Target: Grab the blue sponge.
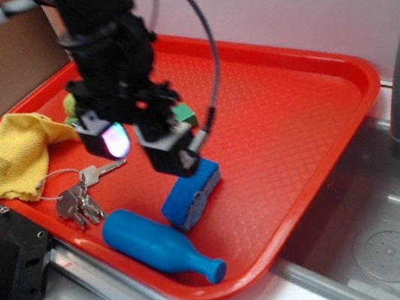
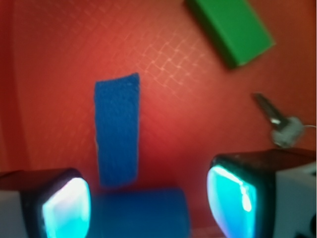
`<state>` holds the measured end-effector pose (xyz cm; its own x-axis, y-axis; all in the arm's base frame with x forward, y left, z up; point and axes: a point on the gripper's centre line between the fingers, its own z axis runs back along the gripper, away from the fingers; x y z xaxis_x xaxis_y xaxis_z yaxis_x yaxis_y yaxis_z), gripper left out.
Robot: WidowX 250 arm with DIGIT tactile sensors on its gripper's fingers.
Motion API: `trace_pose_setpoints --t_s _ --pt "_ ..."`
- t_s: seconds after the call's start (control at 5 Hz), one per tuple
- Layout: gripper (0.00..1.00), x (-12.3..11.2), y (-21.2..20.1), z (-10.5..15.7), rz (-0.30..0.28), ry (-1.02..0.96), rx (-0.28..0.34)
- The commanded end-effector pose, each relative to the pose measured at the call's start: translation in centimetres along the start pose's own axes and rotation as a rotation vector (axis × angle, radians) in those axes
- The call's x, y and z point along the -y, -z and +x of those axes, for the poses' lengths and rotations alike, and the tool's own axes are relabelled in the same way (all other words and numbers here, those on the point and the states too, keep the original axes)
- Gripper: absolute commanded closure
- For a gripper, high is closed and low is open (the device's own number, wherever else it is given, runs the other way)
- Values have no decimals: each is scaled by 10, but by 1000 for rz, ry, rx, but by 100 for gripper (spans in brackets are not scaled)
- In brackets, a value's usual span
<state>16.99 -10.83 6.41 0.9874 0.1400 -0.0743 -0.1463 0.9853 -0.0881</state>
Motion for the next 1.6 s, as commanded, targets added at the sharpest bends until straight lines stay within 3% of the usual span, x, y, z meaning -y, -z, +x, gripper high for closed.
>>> trace_pose_setpoints --t_s 0.0,0.2,0.4,0.6,0.8,1.0,1.2,1.4 --pt "0 30 30 24 -18 76 10" --pt "0 32 48 22 -1 107 -3" --pt "100 24 33 19 8 121 15" --pt "100 -1 -13 20 -35 184 48" --pt "100 -38 -68 24 -5 233 106" --pt "100 -72 -125 37 86 129 95" --pt "100 -101 -181 39 134 20 130" --pt "100 -109 -206 41 140 -8 175"
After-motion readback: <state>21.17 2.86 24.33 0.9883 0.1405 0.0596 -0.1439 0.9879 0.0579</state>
